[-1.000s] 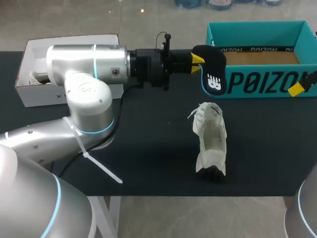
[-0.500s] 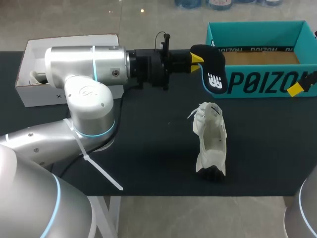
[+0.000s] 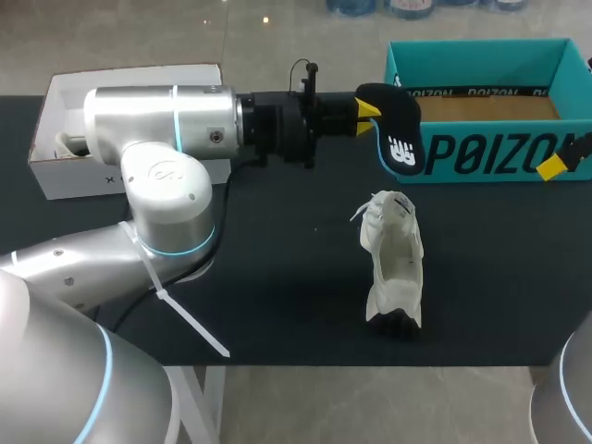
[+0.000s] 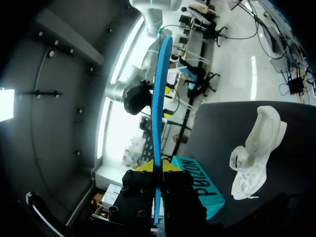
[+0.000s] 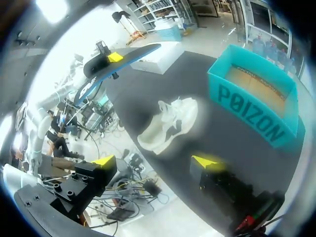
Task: Take the shoe out of the shoebox, open the shoe tongue, remove and reinsert the insole, then place the shoe into the shoebox
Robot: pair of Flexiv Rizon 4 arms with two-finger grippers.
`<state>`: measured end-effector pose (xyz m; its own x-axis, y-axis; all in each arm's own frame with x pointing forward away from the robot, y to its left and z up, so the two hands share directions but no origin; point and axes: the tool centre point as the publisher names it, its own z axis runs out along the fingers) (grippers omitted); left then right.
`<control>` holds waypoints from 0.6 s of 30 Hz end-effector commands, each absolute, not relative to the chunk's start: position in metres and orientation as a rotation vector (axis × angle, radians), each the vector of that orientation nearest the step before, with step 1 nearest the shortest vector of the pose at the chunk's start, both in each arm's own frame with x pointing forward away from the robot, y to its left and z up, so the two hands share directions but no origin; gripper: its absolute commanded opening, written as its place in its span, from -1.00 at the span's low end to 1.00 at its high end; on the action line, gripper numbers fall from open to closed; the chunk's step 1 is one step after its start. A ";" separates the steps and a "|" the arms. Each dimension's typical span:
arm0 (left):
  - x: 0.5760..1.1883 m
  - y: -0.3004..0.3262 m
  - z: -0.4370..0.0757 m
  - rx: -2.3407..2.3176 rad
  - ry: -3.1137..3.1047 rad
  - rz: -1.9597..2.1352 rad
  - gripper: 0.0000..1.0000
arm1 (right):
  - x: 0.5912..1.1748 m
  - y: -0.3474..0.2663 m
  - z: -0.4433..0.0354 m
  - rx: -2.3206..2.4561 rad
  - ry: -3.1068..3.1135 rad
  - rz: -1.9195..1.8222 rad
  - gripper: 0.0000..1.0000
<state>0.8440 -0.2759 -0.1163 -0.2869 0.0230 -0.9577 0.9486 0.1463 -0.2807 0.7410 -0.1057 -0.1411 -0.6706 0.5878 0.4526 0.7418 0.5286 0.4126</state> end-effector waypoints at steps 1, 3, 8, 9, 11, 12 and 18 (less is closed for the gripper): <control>0.844 -0.276 -0.116 0.984 1.517 -1.283 -1.00 | 0.742 -0.106 -0.141 -1.117 -2.512 -0.857 1.00; 0.844 -0.276 -0.116 0.984 1.517 -1.283 -1.00 | 0.742 -0.106 -0.141 -1.117 -2.512 -0.857 1.00; 0.844 -0.276 -0.116 0.984 1.517 -1.283 -1.00 | 0.721 -0.098 -0.142 -1.106 -2.513 -0.821 1.00; 0.844 -0.276 -0.116 0.984 1.517 -1.283 -1.00 | 0.716 -0.098 -0.143 -1.114 -2.519 -0.809 1.00; 0.844 -0.276 -0.116 0.984 1.517 -1.283 -1.00 | 0.707 -0.100 -0.144 -1.138 -2.524 -0.786 1.00; 0.844 -0.276 -0.116 0.984 1.517 -1.283 -1.00 | 0.704 -0.102 -0.146 -1.143 -2.520 -0.796 1.00; 0.844 -0.276 -0.116 0.984 1.517 -1.283 -1.00 | 0.685 -0.111 -0.150 -1.178 -2.544 -0.825 1.00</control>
